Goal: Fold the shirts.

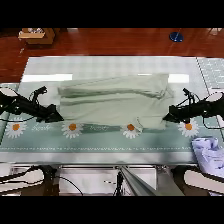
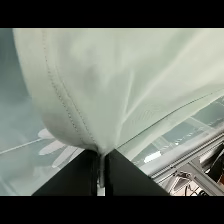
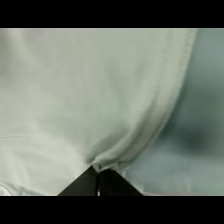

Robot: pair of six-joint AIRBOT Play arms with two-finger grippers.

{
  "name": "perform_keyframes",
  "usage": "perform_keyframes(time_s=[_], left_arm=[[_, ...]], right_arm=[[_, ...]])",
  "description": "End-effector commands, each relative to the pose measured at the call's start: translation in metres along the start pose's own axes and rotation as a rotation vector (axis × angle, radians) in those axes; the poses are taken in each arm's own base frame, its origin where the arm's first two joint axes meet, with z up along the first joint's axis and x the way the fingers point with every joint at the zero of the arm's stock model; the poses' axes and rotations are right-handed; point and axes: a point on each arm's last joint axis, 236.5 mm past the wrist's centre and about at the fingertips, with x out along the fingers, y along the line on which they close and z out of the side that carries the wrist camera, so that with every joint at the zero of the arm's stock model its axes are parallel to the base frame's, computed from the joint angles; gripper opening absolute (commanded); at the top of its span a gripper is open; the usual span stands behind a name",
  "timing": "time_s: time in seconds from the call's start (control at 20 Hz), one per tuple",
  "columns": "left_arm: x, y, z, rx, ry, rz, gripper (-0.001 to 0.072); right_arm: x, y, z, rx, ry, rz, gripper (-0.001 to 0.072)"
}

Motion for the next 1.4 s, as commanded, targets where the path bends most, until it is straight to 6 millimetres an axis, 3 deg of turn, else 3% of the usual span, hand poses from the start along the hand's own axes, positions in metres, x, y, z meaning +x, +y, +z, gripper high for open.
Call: perform_keyframes(time_s=[0.0, 0.15, 0.25, 0.35, 0.55, 0.75, 0.85, 1.05, 1.1, 1.15, 1.2, 1.35], left_arm=[[-0.026, -0.015, 0.017, 0.083, -0.055, 0.012, 0.0036], [-0.067, -0.039, 0.050, 0.175, -0.194, 0.039, 0.0036], [-0.086, -0.059, 0.076, 0.213, -0.299, 0.024, 0.0036], [-0.092, -0.064, 0.103, 0.237, -0.406, 0.058, 0.0036], [-0.082, -0.053, 0.143, 0.229, -0.496, 0.101, 0.0036], [-0.079, -0.037, 0.177, 0.231, -0.540, 0.130, 0.0036], [-0.069, -0.027, 0.187, 0.220, -0.520, 0.131, 0.0036], [-0.033, -0.010, 0.194, 0.198, -0.444, 0.123, 0.0052], [-0.028, -0.006, 0.194, 0.194, -0.431, 0.123, 0.0195], [-0.026, -0.001, 0.194, 0.197, -0.428, 0.135, 0.0398], [-0.032, 0.009, 0.195, 0.202, -0.430, 0.170, 0.0478], [-0.073, 0.030, 0.193, 0.236, -0.423, 0.275, 0.0479]], right_arm=[[-0.042, 0.022, 0.018, -0.078, -0.115, -0.001, 0.0018], [-0.124, 0.062, 0.074, -0.171, -0.460, 0.001, 0.0017], [-0.151, 0.095, 0.104, -0.209, -0.586, 0.052, 0.0016], [-0.141, 0.110, 0.130, -0.240, -0.598, 0.054, 0.0016], [-0.116, 0.114, 0.196, -0.212, -0.674, 0.047, 0.0016], [-0.094, 0.115, 0.238, -0.216, -0.683, 0.041, 0.0016], [-0.075, 0.106, 0.251, -0.179, -0.673, 0.037, 0.0016], [-0.036, 0.091, 0.254, -0.157, -0.617, 0.020, 0.0025], [-0.034, 0.090, 0.256, -0.156, -0.620, 0.017, 0.0125], [-0.036, 0.091, 0.256, -0.170, -0.627, 0.014, 0.0298], [-0.043, 0.089, 0.256, -0.191, -0.633, -0.001, 0.0380], [-0.088, 0.062, 0.250, -0.261, -0.653, -0.134, 0.0432]])
